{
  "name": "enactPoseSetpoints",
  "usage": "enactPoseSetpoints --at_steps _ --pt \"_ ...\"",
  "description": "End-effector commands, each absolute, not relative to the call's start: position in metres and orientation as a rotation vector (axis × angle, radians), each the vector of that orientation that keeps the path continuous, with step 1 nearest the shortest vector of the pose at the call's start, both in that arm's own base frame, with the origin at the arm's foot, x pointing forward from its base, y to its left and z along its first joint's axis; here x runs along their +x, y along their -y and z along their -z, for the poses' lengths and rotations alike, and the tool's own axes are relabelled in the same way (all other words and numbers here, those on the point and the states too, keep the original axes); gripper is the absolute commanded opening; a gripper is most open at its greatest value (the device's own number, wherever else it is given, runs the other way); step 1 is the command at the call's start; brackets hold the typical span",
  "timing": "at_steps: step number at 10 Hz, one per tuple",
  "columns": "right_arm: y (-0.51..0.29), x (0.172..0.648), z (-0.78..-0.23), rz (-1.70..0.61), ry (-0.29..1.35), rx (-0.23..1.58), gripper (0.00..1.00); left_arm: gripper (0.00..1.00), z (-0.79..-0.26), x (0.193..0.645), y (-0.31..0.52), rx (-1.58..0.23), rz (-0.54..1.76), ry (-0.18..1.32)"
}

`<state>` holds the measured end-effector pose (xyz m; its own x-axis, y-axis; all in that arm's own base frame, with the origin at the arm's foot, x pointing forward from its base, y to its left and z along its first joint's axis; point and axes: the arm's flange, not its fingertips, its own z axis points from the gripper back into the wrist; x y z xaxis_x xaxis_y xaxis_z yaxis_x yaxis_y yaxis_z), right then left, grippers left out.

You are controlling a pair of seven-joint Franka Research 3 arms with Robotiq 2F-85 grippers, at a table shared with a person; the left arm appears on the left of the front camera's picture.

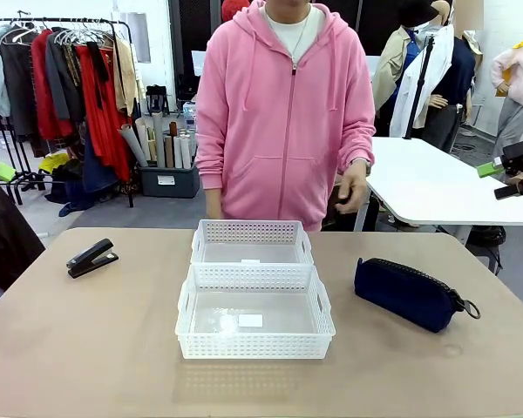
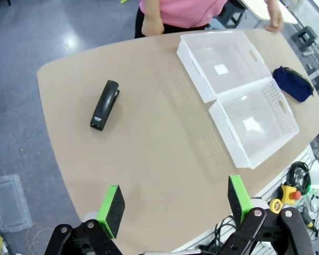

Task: Distribute items into two baskets.
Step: Pick up the Pencil pouch that the person points to.

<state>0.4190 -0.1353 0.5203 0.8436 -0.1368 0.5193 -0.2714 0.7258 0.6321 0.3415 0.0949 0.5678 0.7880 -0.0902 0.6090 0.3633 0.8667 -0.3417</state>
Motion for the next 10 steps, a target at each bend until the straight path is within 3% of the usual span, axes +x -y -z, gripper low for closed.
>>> enactPoseSetpoints --at_steps 1,10 --pt "0.1337 0.4137 -0.5184 -0.104 0.609 0.784 1.00 1.00 -0.5673 0.3401 -0.0921 -0.459 0.241 0.633" --pt "0.1353 0.4190 -0.5203 -0.079 0.576 0.766 1.00 1.00 -0.5689 0.3413 -0.0935 -0.467 0.258 0.623"
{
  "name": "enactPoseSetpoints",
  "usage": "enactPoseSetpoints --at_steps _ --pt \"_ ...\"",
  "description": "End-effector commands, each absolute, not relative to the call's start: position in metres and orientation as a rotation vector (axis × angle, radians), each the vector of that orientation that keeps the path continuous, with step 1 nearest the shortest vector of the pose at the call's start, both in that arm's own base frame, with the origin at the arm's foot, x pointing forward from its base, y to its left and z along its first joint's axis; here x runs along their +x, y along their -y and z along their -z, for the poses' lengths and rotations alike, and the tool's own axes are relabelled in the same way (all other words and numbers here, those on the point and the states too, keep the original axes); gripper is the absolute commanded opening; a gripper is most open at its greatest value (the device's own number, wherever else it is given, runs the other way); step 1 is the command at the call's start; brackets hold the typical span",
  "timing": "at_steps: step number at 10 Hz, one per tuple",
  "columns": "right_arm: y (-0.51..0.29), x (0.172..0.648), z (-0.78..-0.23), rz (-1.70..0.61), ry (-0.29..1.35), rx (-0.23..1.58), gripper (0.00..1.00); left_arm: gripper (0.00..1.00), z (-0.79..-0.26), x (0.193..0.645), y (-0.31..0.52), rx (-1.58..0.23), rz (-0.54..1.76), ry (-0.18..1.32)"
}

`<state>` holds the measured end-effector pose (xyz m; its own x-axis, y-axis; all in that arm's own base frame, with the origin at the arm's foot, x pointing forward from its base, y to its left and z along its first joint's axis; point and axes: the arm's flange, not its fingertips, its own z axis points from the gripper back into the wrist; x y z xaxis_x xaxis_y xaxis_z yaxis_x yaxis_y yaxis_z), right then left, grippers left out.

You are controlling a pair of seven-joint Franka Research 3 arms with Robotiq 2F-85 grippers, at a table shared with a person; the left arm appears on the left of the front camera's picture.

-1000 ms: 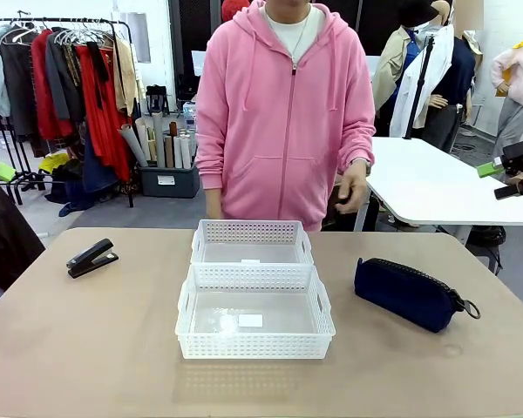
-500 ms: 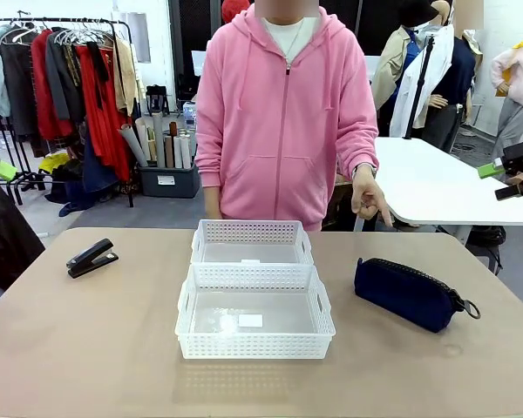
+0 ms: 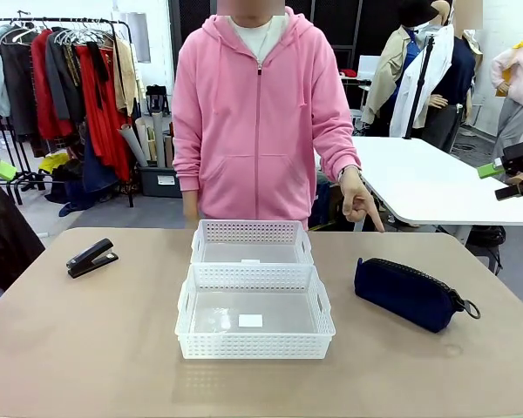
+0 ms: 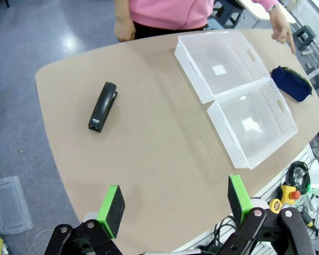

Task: Distribute items into two baskets.
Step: Pick up the Pencil pouch that the person points to.

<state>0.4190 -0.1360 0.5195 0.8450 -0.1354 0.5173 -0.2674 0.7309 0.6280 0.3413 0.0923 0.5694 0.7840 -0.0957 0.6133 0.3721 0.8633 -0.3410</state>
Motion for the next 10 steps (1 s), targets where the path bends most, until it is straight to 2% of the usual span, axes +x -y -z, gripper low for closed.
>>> enactPoseSetpoints --at_steps 1,4,10 --pt "0.135 0.419 -0.520 -0.079 0.576 0.766 1.00 1.00 -0.569 0.341 -0.094 -0.467 0.258 0.623" --pt "0.136 0.419 -0.520 -0.077 0.573 0.758 1.00 1.00 -0.569 0.341 -0.094 -0.467 0.258 0.623" --pt "0.083 0.423 -0.499 -0.307 0.413 0.500 1.00 1.00 -0.569 0.341 -0.094 -0.467 0.258 0.623"
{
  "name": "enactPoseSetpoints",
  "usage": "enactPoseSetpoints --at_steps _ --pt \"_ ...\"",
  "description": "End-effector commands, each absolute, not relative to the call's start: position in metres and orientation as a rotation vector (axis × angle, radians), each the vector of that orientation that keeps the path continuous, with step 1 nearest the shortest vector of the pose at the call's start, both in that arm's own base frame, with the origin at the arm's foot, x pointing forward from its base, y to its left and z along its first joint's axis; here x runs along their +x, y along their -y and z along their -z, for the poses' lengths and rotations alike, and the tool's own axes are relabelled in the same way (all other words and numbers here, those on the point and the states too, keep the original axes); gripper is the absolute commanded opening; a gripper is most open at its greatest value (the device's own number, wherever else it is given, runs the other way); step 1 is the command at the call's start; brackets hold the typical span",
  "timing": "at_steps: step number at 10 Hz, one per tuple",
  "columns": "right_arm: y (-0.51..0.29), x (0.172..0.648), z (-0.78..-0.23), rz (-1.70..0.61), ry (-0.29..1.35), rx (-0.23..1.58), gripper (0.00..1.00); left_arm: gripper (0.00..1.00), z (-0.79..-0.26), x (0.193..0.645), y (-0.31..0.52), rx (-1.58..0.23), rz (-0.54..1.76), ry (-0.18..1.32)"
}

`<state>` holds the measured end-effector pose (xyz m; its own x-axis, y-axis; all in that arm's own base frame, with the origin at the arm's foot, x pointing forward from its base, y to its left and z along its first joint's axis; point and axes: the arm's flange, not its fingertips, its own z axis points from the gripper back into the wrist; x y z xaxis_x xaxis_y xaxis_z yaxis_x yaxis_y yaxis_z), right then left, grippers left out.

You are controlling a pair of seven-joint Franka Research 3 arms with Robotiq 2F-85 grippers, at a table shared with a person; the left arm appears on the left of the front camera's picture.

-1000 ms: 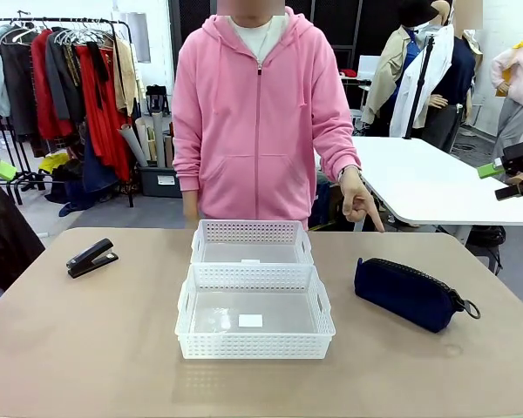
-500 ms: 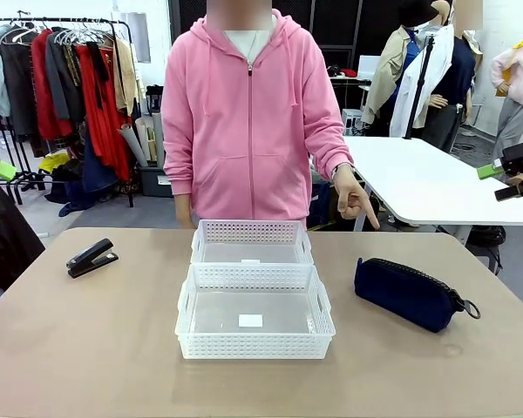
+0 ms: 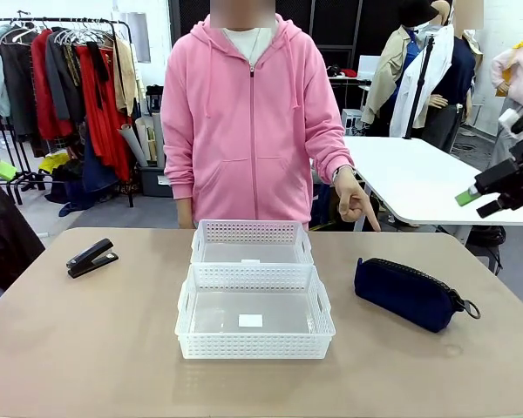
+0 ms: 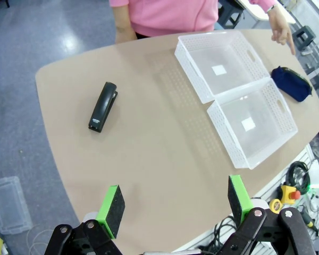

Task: Distribute items into two baskets.
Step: Pick up the Pencil pouch that the person points to.

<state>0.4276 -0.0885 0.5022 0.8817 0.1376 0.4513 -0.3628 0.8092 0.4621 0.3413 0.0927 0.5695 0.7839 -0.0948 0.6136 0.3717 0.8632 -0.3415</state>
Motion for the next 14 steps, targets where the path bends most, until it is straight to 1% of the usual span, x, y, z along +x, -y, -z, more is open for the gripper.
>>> enactPoseSetpoints --at_steps 1,5,8,11,14 --pt "0.071 0.422 -0.495 -0.365 0.393 0.457 1.00 1.00 -0.569 0.341 -0.094 -0.467 0.258 0.623" --pt "0.029 0.422 -0.477 -0.539 0.372 0.261 1.00 1.00 -0.569 0.341 -0.094 -0.467 0.258 0.623" --pt "0.000 0.430 -0.465 -0.655 0.323 0.136 1.00 1.00 -0.569 0.341 -0.094 -0.467 0.258 0.623" --pt "-0.020 0.436 -0.452 -0.772 0.307 0.011 1.00 1.00 -0.569 0.341 -0.094 -0.467 0.258 0.623" --pt "-0.033 0.447 -0.436 -0.847 0.280 -0.027 1.00 1.00 -0.569 0.341 -0.094 -0.467 0.258 0.623"
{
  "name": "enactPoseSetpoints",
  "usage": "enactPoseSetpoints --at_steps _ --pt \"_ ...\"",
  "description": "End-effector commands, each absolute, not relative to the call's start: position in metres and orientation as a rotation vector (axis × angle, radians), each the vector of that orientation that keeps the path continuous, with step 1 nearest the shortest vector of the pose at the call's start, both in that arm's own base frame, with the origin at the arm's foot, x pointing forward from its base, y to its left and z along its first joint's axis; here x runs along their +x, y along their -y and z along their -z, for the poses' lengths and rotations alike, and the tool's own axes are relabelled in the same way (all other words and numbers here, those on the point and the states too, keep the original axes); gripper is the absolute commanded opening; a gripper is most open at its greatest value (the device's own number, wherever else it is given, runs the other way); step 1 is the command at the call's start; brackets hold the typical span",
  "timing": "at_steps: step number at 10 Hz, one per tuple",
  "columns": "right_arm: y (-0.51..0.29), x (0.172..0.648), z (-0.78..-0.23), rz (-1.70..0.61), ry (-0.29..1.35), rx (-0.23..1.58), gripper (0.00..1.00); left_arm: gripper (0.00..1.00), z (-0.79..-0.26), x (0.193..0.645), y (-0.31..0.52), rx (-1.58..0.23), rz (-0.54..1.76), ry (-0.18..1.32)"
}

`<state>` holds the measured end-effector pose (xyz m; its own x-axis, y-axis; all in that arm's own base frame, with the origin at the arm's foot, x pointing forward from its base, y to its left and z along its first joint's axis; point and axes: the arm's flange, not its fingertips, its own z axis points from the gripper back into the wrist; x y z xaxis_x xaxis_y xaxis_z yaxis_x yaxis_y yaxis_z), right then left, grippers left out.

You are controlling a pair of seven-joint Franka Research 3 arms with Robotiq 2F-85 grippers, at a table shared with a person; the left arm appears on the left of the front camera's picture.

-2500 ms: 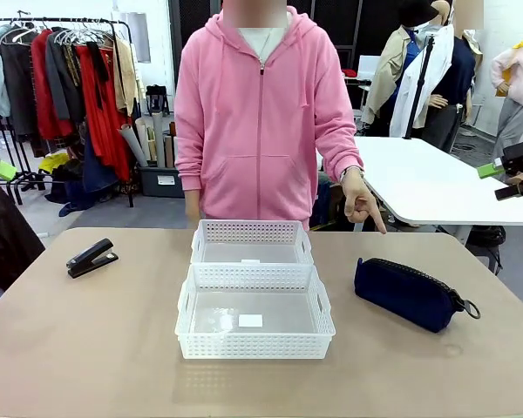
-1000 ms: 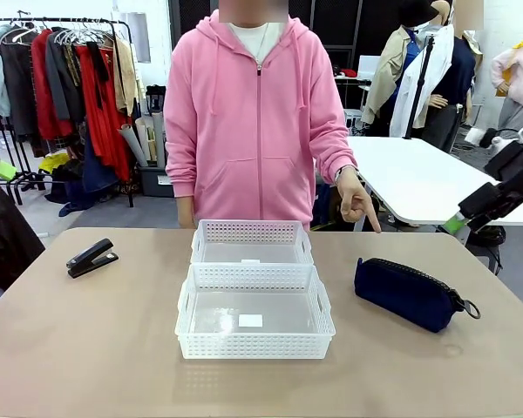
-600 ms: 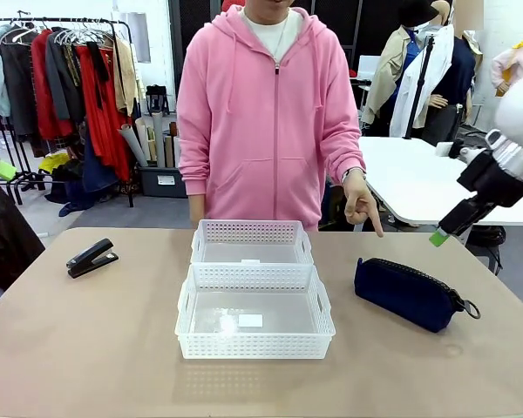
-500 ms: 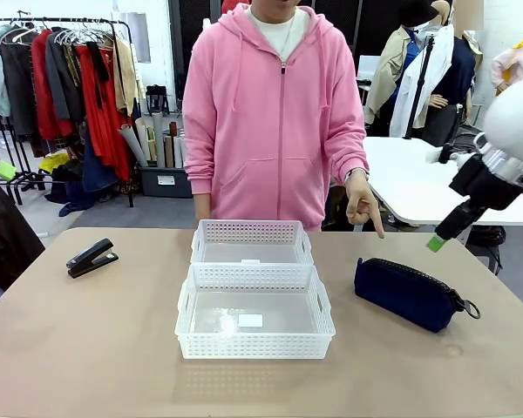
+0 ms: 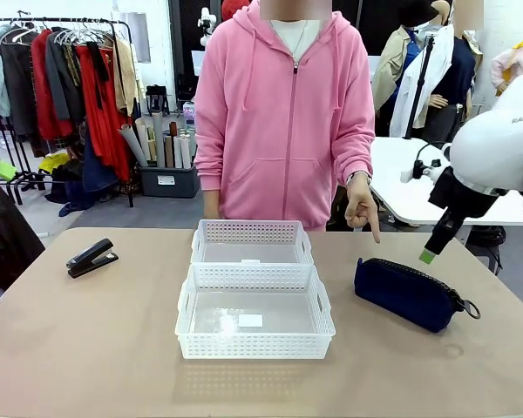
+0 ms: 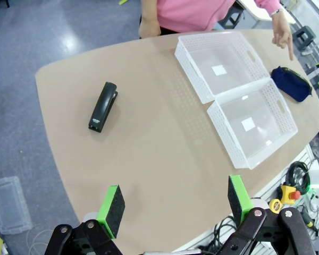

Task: Distribute items into two baskets.
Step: Pick up the Pencil pouch that the person points to.

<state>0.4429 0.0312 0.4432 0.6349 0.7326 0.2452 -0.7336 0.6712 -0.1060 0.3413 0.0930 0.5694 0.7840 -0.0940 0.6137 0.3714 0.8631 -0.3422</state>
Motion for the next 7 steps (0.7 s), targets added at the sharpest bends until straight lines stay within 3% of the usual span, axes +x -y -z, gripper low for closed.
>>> enactPoseSetpoints --at_steps 1,7 --pt "-0.031 0.452 -0.429 -0.855 0.271 -0.007 1.00 1.00 -0.569 0.341 -0.094 -0.467 0.258 0.623" --pt "-0.036 0.468 -0.371 -0.926 0.201 0.085 1.00 1.00 -0.569 0.341 -0.094 -0.467 0.258 0.623"
